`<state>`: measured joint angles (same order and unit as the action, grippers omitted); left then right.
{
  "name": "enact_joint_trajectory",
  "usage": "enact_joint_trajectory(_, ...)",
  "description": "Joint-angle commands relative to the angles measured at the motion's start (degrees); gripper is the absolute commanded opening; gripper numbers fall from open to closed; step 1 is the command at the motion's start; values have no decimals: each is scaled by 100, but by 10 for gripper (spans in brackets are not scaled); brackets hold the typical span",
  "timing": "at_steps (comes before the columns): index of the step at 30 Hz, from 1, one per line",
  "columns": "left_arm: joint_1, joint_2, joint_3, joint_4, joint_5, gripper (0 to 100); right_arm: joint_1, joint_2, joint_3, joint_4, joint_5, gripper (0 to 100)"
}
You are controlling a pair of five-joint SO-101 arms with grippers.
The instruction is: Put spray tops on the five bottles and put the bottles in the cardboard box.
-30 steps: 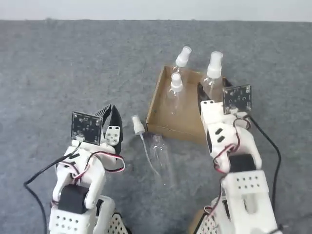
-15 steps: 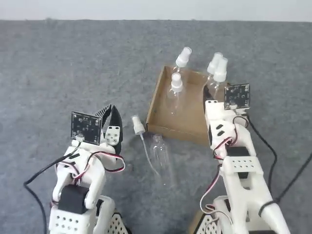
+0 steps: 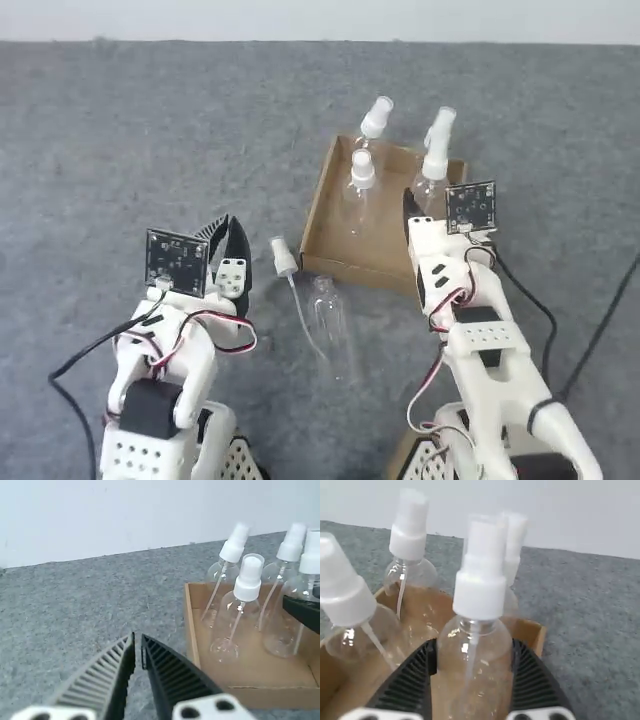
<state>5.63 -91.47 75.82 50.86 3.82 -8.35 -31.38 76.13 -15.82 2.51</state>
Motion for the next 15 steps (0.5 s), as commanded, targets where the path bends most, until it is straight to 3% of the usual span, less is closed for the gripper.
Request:
enact_joint_trajectory(1, 9, -79, -31, -141, 53, 11, -48, 259, -62, -409, -44, 6)
enact_joint_trajectory(15, 0, -79, -31, -158, 53, 11, -75, 690, -62, -673, -44, 7)
